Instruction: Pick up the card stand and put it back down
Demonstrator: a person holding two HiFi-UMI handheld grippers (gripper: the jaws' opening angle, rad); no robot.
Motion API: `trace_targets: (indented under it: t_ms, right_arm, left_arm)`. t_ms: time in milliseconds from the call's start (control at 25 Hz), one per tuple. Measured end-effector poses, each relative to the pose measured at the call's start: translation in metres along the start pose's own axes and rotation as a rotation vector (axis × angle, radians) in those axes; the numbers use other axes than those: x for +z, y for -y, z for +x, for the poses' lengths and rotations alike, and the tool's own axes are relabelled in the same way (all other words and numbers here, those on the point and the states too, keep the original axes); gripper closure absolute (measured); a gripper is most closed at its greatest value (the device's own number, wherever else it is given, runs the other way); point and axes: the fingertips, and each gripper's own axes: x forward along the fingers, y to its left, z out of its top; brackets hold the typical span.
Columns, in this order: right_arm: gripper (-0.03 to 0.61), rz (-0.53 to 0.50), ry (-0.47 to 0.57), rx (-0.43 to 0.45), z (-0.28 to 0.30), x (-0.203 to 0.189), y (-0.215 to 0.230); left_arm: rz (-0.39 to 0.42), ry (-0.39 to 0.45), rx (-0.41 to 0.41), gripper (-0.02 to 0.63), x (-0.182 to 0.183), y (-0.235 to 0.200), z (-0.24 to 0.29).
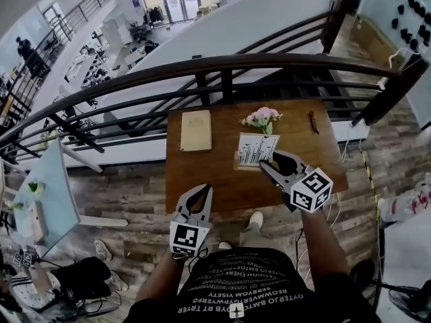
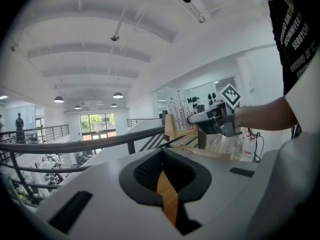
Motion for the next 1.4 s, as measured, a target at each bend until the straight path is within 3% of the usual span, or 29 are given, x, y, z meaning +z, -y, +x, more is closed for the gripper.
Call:
trace_targets:
  t_ms: [1400]
  right_arm:
    - [0.416, -0.086, 0.094, -0.011, -0.019, 0.055, -0.017]
  left_arm:
    - [0.005, 0.014, -0.014, 0.590, 0.004, 0.003, -0.008]
